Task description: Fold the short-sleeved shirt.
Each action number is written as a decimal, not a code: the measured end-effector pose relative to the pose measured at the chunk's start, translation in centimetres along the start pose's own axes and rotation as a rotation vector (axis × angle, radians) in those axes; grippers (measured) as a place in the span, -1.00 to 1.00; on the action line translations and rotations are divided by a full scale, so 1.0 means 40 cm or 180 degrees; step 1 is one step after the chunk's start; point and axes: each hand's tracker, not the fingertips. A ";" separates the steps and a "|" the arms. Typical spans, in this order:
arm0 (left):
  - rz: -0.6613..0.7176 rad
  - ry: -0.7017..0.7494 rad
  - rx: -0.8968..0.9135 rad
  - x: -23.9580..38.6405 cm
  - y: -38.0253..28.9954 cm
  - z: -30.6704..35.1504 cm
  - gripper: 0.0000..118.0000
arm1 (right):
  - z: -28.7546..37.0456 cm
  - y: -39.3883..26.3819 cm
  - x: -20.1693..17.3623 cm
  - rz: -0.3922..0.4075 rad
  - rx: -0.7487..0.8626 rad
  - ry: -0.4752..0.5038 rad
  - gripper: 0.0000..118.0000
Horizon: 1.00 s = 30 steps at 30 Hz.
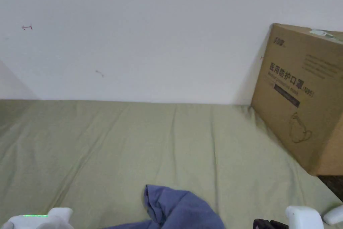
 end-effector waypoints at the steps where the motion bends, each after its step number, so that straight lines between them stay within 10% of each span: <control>1: 0.0015 -0.0010 0.0148 -0.004 0.002 0.028 -0.67 | -0.014 0.002 0.003 0.0002 -0.0019 0.0017 -1.00; 2: -0.0002 0.0070 0.0235 0.006 -0.005 0.084 -1.00 | -0.031 0.007 0.006 0.0009 -0.0050 0.0041 -1.00; 10: 0.0519 -0.0583 0.0922 -0.009 -0.094 0.404 -1.00 | -0.334 0.112 0.056 -0.0302 -0.0545 0.0258 -1.00; 11: 0.0528 -0.0630 0.0936 -0.009 -0.107 0.424 -1.00 | -0.377 0.139 0.054 -0.0335 -0.0672 0.0179 -0.81; 13: 0.0519 -0.0640 0.0954 -0.002 -0.127 0.448 -1.00 | -0.494 0.157 0.058 -0.0342 -0.1164 0.0091 0.45; 14: 0.0502 -0.0631 0.0947 -0.013 -0.135 0.439 -1.00 | -0.548 0.154 0.064 -0.0427 -0.1320 0.0140 0.62; 22: 0.0423 -0.0477 0.0856 0.035 -0.167 0.449 -1.00 | -0.766 0.114 0.056 -0.0057 -0.1951 -0.0156 0.42; 24: 0.0438 -0.0446 0.0884 0.037 -0.173 0.451 -1.00 | -0.724 0.121 0.045 0.0074 -0.1720 -0.0035 -0.06; 26: 0.0476 -0.0418 0.0954 0.039 -0.176 0.454 -1.00 | -0.683 0.133 0.045 0.0345 -0.1552 -0.0051 -1.00; 30: 0.0553 -0.0448 0.1147 0.027 -0.175 0.475 -1.00 | -0.577 0.181 0.087 0.0201 -0.1200 0.0351 -1.00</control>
